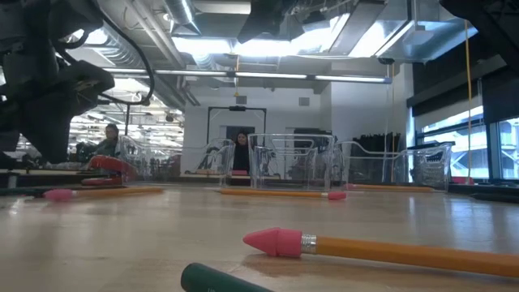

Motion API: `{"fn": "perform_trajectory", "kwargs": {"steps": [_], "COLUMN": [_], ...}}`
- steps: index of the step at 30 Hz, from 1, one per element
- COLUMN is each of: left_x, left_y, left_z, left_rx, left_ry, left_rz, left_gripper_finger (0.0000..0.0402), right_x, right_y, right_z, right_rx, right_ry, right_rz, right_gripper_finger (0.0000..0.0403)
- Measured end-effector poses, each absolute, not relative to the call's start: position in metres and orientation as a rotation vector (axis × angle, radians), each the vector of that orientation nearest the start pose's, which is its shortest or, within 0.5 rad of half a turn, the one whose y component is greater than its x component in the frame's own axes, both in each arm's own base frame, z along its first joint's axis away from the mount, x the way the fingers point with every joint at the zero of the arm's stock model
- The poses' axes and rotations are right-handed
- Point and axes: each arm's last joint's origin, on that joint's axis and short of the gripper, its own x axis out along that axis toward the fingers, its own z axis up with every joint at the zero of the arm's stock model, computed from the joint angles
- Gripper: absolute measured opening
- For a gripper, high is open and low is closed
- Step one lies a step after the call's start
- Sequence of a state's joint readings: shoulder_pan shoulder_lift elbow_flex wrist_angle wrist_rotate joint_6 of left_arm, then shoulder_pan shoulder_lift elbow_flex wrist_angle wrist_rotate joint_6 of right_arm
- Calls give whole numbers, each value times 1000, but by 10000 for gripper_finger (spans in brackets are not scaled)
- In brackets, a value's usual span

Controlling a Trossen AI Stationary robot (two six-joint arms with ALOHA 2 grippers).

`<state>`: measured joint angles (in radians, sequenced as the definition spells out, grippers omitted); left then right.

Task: Sort crayons/erasers/pens/pencils in bins
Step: Put the black pen into the left transparent bin

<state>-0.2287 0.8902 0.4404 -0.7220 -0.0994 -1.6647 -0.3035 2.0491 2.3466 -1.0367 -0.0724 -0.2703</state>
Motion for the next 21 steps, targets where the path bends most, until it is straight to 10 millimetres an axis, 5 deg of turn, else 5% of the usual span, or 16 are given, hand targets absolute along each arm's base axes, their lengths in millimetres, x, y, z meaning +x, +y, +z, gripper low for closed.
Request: {"fn": "perform_trajectory", "kwargs": {"steps": [16, 21], "left_x": [142, 145], "left_y": [-30, -31], "left_z": [168, 162], "left_rx": [-1186, -1163], "left_ry": [947, 972], "left_rz": [727, 761], "left_gripper_finger": [79, 89], "right_x": [411, 411], "right_y": [-126, -122], "right_z": [402, 402], "right_rx": [-118, -68], "right_ry": [750, 720], "right_rz": [-119, 19], "right_gripper_finger": [71, 71]}}
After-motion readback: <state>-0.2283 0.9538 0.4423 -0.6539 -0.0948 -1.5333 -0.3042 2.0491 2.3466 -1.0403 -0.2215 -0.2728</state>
